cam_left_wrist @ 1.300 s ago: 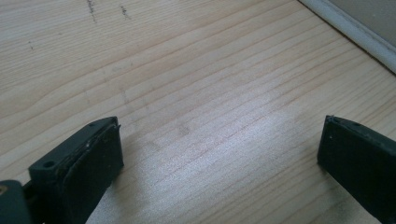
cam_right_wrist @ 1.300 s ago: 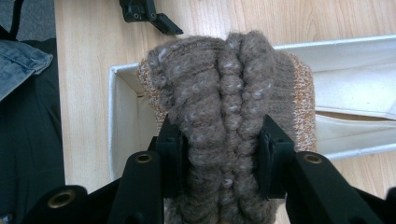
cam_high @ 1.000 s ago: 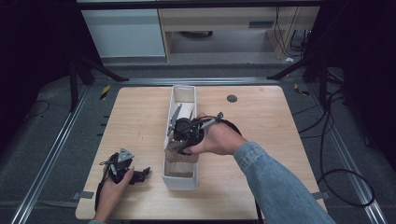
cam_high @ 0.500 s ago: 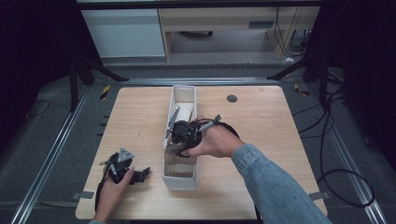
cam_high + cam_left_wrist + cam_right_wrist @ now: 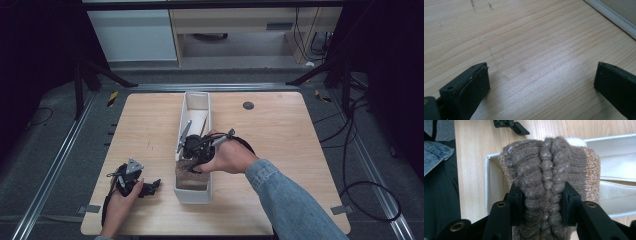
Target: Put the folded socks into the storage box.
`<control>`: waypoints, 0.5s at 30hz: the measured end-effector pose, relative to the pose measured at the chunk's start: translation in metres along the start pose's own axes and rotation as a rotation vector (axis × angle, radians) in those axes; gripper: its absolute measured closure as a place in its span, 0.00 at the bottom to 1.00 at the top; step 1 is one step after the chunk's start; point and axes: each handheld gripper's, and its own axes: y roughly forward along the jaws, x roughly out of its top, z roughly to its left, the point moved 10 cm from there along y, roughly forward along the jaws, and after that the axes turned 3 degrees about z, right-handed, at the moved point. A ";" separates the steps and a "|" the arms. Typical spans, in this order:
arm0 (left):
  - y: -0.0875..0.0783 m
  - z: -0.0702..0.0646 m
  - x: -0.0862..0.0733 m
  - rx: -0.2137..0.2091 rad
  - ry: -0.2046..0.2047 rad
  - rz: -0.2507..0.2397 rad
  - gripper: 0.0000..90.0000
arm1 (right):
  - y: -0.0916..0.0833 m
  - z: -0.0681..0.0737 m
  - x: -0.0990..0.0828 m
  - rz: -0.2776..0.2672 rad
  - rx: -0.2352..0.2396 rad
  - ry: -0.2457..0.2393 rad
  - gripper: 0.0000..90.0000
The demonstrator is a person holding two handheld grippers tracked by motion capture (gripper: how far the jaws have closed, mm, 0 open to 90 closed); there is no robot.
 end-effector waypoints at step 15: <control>0.000 0.000 0.000 0.000 0.003 0.002 0.00 | 0.004 0.002 -0.001 0.003 0.004 0.000 0.66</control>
